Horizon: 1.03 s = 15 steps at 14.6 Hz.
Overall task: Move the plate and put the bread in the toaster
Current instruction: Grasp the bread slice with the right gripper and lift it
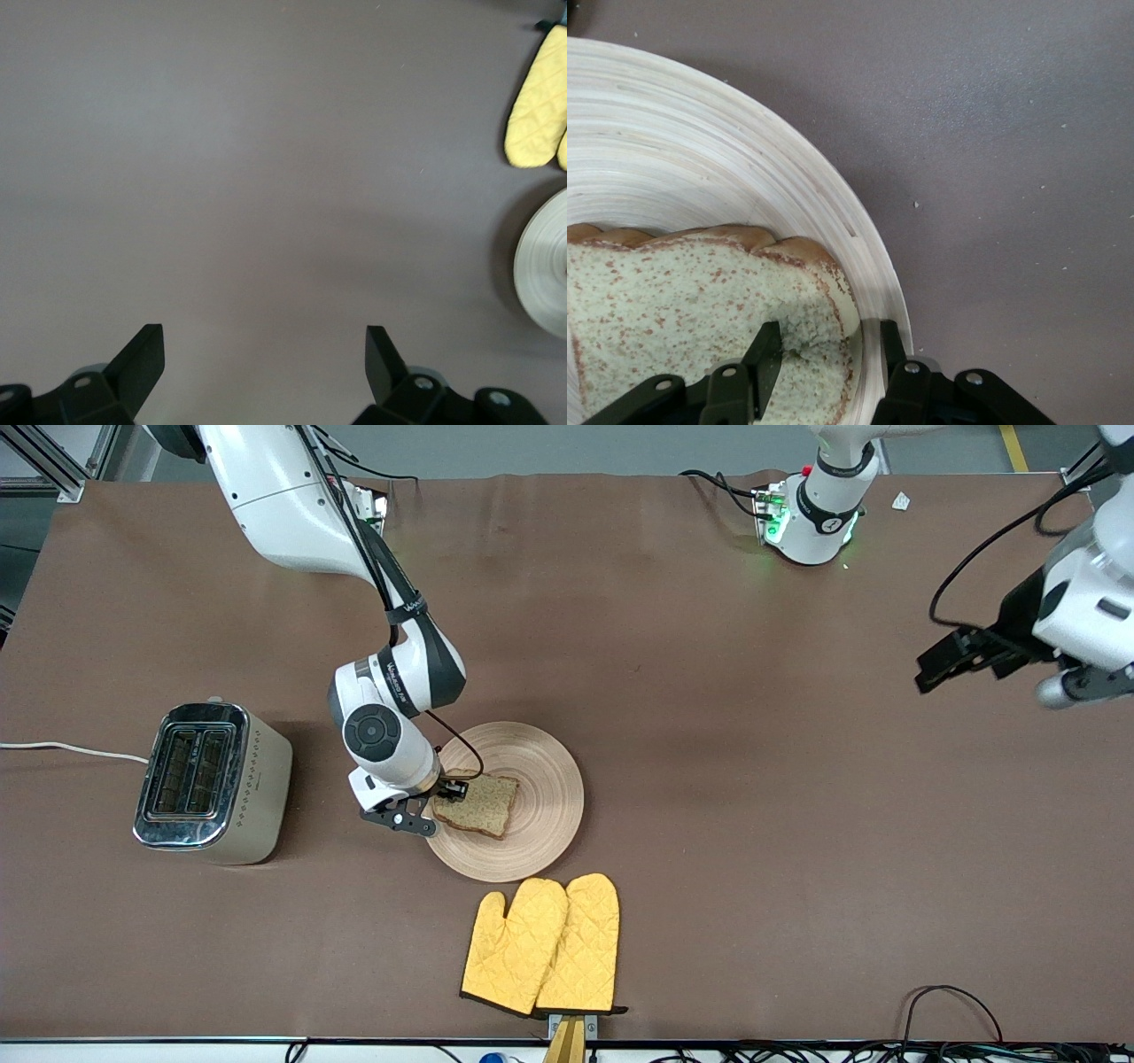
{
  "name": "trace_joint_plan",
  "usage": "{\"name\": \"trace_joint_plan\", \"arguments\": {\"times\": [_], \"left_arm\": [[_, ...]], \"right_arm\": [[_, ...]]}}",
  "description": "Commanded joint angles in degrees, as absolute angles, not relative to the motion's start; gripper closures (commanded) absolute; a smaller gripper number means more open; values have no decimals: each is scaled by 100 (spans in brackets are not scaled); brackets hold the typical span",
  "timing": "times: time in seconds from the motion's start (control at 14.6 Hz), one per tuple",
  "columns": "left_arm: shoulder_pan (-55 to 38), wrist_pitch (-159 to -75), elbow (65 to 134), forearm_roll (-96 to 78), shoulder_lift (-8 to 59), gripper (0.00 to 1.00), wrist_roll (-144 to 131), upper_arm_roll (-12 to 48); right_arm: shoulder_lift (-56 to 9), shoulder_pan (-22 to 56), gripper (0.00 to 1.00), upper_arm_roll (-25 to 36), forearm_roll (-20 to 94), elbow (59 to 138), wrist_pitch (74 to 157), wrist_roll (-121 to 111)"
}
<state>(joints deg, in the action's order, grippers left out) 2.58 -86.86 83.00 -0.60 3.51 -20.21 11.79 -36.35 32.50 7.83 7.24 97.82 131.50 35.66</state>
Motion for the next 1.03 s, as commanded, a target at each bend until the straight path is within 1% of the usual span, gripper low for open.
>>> {"name": "trace_joint_plan", "arguments": {"times": [0.0,0.21,0.48,0.62,0.82,0.96], "left_arm": [[237,-8332,8156,53,378,0,-1960,1178],[325,-8332,8156,35,430,0,-1680,1204],[316,-8341,8156,44,439,0,-1582,1195],[316,-8341,8156,44,439,0,-1582,1195],[325,-8341,8156,44,431,0,-1469,1195],[308,-8341,8156,44,439,0,-1354,1195]], "right_arm": [[-3691,3296,48,809,756,9694,13131,3656],[-3691,3305,50,809,773,9694,13131,3665],[-3718,3349,60,809,773,9694,13148,3665],[-3727,3349,68,809,765,9703,13148,3665],[-3735,3349,83,809,765,9712,13175,3665],[-3735,3349,91,817,747,9721,13192,3665]]}}
